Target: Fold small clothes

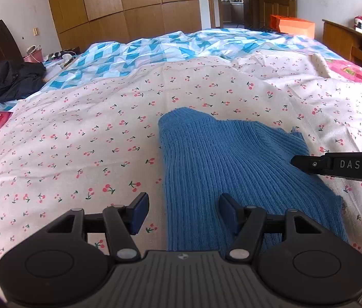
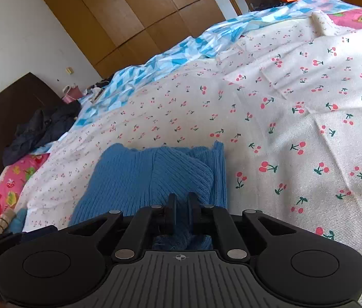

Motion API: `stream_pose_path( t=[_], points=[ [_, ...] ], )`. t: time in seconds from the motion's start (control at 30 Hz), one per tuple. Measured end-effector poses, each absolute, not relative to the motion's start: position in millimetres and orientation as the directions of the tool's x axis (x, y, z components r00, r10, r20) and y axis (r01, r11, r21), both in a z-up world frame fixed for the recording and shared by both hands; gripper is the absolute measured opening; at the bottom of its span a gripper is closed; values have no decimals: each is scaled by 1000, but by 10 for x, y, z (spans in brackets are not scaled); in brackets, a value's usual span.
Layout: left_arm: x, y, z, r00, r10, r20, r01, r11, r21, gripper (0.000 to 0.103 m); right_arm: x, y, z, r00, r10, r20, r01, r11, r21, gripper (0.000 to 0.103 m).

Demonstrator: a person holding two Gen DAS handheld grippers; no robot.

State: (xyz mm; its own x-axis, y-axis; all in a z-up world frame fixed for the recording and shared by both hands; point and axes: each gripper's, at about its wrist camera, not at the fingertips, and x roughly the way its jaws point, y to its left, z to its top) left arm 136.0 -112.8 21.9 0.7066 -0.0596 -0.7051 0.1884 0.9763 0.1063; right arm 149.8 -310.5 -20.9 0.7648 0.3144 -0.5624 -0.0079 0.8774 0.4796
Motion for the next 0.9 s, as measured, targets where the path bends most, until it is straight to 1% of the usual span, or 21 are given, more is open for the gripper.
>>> stream_pose_path(
  t=[0.3, 0.5, 0.6, 0.77, 0.9],
  points=[
    [1220, -1239, 347, 710, -37, -703, 209, 965, 160, 66, 1387, -3071, -92, 771, 309, -557, -24, 888, 459, 13],
    [1158, -1262, 373, 710, -20, -704, 212, 959, 186, 66, 1348, -2955, -68, 770, 260, -583, -31, 927, 373, 13],
    [1147, -1246, 376, 705, -13, -709, 206, 960, 188, 66, 1316, -2908, -56, 775, 240, -584, -32, 939, 344, 13],
    [1120, -1204, 373, 702, -19, -711, 200, 965, 171, 66, 1266, -2885, -21, 783, 236, -576, -31, 939, 343, 13],
    [1106, -1195, 337, 698, -17, -716, 206, 962, 177, 66, 1264, -2843, -48, 775, 220, -592, -32, 950, 311, 14]
  ],
)
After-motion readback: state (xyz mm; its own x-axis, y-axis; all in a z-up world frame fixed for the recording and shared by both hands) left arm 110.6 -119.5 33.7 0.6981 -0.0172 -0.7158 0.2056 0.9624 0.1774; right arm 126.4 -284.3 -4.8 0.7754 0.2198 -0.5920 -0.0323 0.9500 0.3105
